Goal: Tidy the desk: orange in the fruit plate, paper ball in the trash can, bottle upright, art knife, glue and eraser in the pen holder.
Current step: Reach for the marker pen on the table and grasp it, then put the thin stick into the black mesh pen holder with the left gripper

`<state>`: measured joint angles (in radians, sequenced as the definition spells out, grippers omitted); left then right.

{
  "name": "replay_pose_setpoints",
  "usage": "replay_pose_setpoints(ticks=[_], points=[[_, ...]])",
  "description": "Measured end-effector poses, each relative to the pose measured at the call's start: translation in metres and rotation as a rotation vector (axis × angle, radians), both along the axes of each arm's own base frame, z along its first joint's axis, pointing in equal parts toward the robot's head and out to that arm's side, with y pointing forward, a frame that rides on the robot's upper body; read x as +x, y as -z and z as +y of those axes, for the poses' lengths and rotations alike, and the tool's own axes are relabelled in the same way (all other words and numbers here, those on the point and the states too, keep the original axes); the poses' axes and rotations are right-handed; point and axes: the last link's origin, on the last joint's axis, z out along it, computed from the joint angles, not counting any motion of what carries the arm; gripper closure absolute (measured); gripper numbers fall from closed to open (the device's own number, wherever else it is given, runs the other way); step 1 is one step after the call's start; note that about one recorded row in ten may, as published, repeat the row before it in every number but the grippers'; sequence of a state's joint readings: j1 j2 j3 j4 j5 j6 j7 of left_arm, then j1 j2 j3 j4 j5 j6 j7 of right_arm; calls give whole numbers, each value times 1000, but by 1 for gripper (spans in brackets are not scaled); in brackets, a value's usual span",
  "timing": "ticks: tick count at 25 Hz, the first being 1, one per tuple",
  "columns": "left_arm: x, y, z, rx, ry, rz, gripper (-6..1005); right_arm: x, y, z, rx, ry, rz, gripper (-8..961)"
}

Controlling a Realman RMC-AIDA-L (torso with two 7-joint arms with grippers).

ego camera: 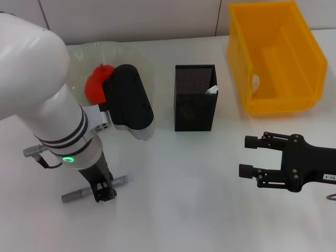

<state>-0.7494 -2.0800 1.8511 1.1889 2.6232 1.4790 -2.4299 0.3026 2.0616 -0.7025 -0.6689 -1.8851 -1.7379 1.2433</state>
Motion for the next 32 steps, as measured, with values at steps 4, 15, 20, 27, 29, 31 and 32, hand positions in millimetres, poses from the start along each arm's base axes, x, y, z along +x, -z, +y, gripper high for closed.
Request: replay_pose_setpoints(ticks=[4,15,20,27,29,31,32], points=[[0,0,1,4,5,0,673,-1,2,1,-6,1,8,200],[-3,0,2,5,-1,11,700,-2,2,2,-6,-3,8,200],[-4,1,3,0,-7,20,728,-3,2,3,-7,-6,8,200],[1,1,4,-6,15,11,794,-4,2,4,-7,-6,9,200],[3,1,4,-7,23,7,819,-4,2,4,-7,-7,9,200],[5,1,4,-7,30,2,832,-4,2,5,-6,-7,9,200],[7,0,4,-5,34,-4,834,-4,2,5,-5,-7,10,200]])
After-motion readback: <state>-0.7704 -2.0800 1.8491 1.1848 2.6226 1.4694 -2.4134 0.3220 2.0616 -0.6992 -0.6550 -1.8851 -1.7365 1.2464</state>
